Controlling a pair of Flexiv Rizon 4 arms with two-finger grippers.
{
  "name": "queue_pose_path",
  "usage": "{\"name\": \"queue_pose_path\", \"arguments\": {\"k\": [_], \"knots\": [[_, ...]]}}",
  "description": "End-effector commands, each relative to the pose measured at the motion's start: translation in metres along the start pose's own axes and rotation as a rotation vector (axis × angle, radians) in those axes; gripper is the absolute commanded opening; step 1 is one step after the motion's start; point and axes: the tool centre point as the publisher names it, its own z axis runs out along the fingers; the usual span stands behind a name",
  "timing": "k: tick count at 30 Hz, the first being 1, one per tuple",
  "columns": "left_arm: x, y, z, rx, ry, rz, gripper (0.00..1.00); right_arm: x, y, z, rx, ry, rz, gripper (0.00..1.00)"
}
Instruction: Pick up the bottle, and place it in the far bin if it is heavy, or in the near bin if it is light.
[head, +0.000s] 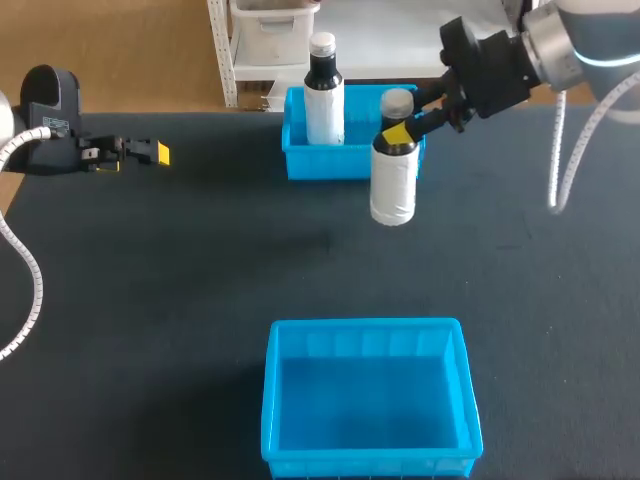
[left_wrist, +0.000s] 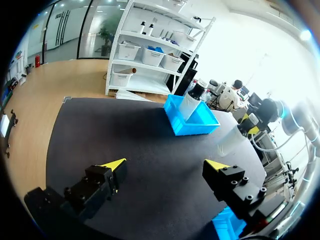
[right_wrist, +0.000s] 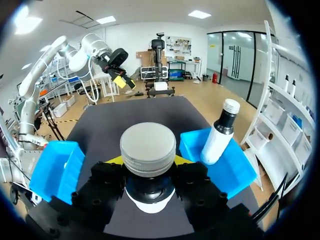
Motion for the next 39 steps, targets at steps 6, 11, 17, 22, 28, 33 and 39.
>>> {"name": "queue_pose_path", "arguments": {"k": [6,11,17,22,28,33,39], "knots": [[0.0,0.0,0.0,0.0,0.0,0.0,1.0,0.008,0.019,-0.046,0.102,-0.005,0.02,0.0],[0.0,0.0,0.0,0.0,0.0,0.0,1.0,0.016,0.026,-0.063,0.136,-0.002,0.041,0.0],[0.0,0.0,0.0,0.0,0.0,0.0,1.0,0.022,0.031,-0.077,0.163,0.007,0.058,0.0],[0.0,0.0,0.0,0.0,0.0,0.0,1.0,0.024,0.035,-0.085,0.171,0.019,0.061,0.0],[0.0,0.0,0.0,0.0,0.0,0.0,1.0,0.023,0.04,-0.09,0.165,0.027,0.055,0.0],[0.0,0.0,0.0,0.0,0.0,0.0,1.0,0.021,0.044,-0.093,0.152,0.035,0.053,0.0],[0.0,0.0,0.0,0.0,0.0,0.0,1.0,0.019,0.045,-0.108,0.154,0.046,0.056,0.0]]}}
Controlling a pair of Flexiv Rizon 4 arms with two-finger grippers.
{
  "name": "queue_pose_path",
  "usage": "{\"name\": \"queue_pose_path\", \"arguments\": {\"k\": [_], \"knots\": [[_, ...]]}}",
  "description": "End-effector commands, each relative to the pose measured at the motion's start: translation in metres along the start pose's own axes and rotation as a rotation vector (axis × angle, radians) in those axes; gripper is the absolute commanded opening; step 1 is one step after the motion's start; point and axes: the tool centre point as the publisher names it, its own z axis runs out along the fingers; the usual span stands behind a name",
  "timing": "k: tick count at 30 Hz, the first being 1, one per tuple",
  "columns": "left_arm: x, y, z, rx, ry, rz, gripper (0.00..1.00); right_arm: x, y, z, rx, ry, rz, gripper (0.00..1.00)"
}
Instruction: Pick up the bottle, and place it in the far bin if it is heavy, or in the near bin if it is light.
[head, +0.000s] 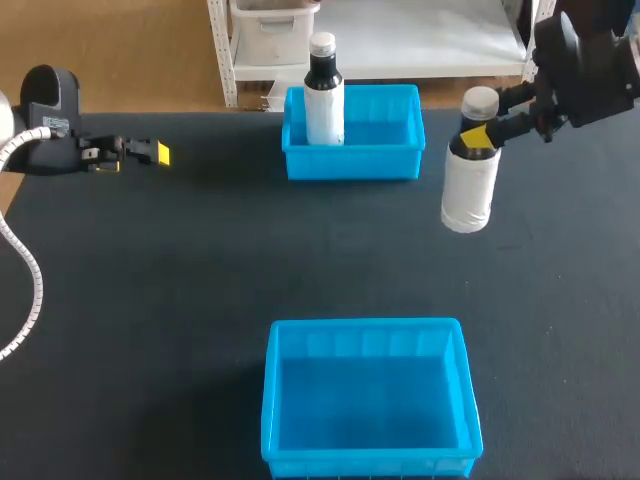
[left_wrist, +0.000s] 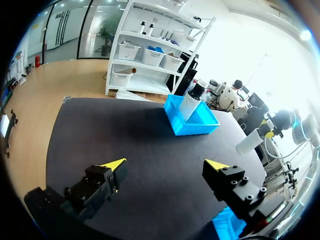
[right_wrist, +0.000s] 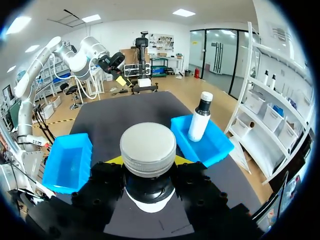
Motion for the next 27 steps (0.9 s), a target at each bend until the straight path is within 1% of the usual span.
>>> {"name": "queue_pose_path", "arguments": {"k": [1,5,10,17,27], "knots": [[0.0,0.0,0.0,0.0,0.0,0.0,1.0,-0.004,0.002,-0.017,0.003,0.011,-0.001,0.0],[0.0,0.0,0.0,0.0,0.0,0.0,1.0,-0.007,-0.002,-0.028,0.012,0.03,-0.012,0.0],[0.0,0.0,0.0,0.0,0.0,0.0,1.0,-0.01,-0.021,-0.039,0.038,0.047,-0.019,0.0],[0.0,0.0,0.0,0.0,0.0,0.0,1.0,-0.017,-0.057,-0.041,0.064,0.052,-0.037,0.0],[0.0,0.0,0.0,0.0,0.0,0.0,1.0,-0.033,-0.114,-0.027,0.069,0.052,-0.084,0.0]]}}
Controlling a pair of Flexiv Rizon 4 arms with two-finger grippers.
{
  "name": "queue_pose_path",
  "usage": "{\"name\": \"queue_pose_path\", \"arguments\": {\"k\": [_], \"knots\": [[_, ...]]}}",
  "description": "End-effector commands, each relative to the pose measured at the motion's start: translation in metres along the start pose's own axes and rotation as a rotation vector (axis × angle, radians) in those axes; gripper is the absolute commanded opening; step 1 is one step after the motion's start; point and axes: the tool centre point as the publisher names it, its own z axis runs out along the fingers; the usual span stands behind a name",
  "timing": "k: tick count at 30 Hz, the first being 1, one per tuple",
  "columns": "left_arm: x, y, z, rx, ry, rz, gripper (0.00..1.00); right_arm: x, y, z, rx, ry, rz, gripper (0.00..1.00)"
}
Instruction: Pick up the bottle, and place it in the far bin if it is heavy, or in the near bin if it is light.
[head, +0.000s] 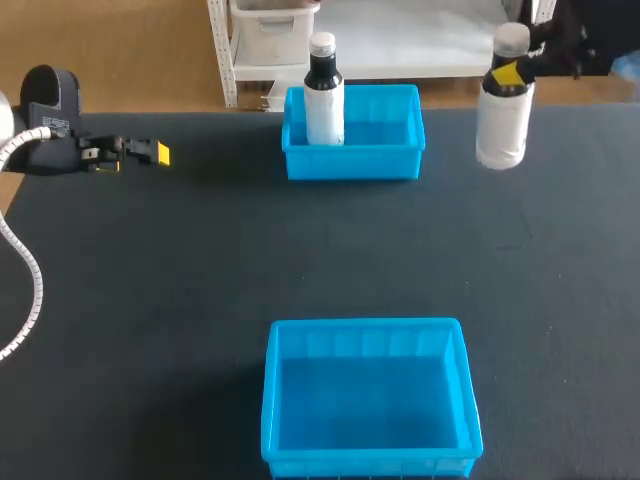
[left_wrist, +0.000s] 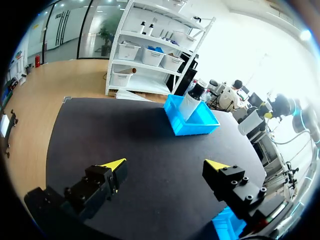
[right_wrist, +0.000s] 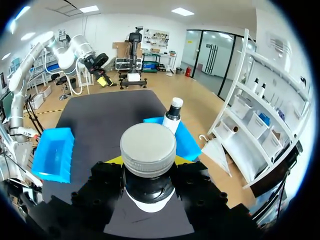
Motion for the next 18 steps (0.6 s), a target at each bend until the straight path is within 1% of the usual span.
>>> {"name": "queue_pose_path", "arguments": {"k": [1,11,18], "knots": [[0.0,0.0,0.0,0.0,0.0,0.0,1.0,-0.007,-0.039,0.016,-0.04,-0.003,-0.007,0.0],[0.0,0.0,0.0,0.0,0.0,0.0,1.0,-0.018,-0.086,0.04,-0.052,-0.024,-0.039,0.0],[0.0,0.0,0.0,0.0,0.0,0.0,1.0,-0.036,-0.11,0.059,-0.072,-0.061,-0.061,0.0]]}}
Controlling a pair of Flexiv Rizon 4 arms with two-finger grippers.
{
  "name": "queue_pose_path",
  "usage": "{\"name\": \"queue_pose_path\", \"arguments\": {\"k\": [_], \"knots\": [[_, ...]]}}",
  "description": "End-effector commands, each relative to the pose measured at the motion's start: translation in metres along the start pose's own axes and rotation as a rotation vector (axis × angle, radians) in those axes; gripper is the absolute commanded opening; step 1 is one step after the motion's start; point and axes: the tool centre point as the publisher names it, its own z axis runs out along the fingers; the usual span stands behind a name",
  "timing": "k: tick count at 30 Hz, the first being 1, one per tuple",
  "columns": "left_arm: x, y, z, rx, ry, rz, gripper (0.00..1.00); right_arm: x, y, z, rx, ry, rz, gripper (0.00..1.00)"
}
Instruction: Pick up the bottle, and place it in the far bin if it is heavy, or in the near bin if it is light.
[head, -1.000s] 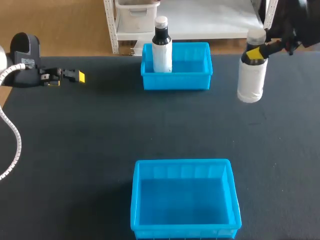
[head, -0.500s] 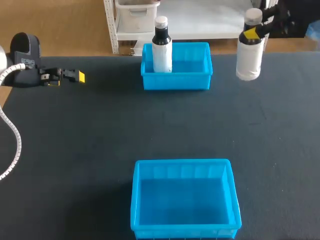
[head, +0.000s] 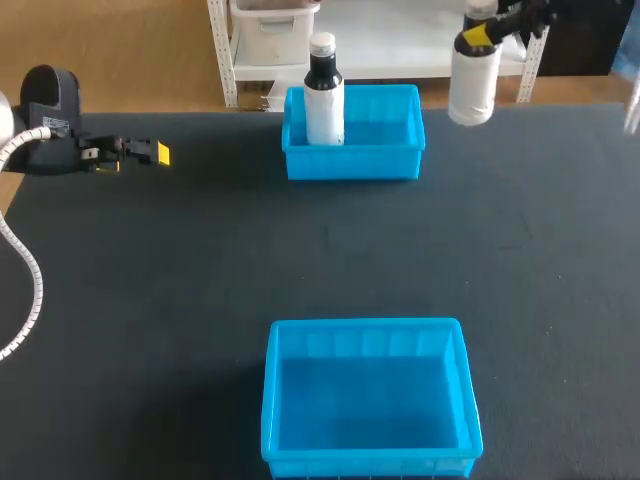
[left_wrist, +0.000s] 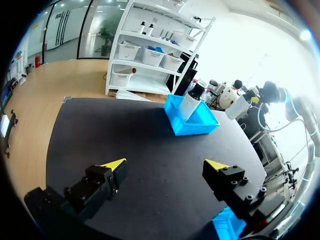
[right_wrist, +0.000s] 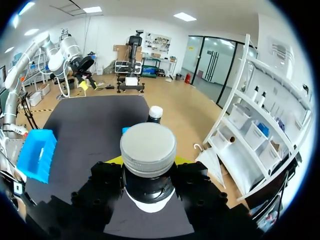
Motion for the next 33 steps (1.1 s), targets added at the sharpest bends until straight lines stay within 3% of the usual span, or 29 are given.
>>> {"name": "queue_pose_path", "arguments": {"k": [1,18,33], "knots": [[0.0,0.0,0.0,0.0,0.0,0.0,1.0,-0.009,-0.036,0.02,-0.08,-0.006,-0.005,0.0],[0.0,0.0,0.0,0.0,0.0,0.0,1.0,-0.043,-0.044,0.089,-0.189,-0.046,-0.043,0.0],[0.0,0.0,0.0,0.0,0.0,0.0,1.0,-0.035,-0.035,0.133,-0.262,-0.06,-0.017,0.0]]}}
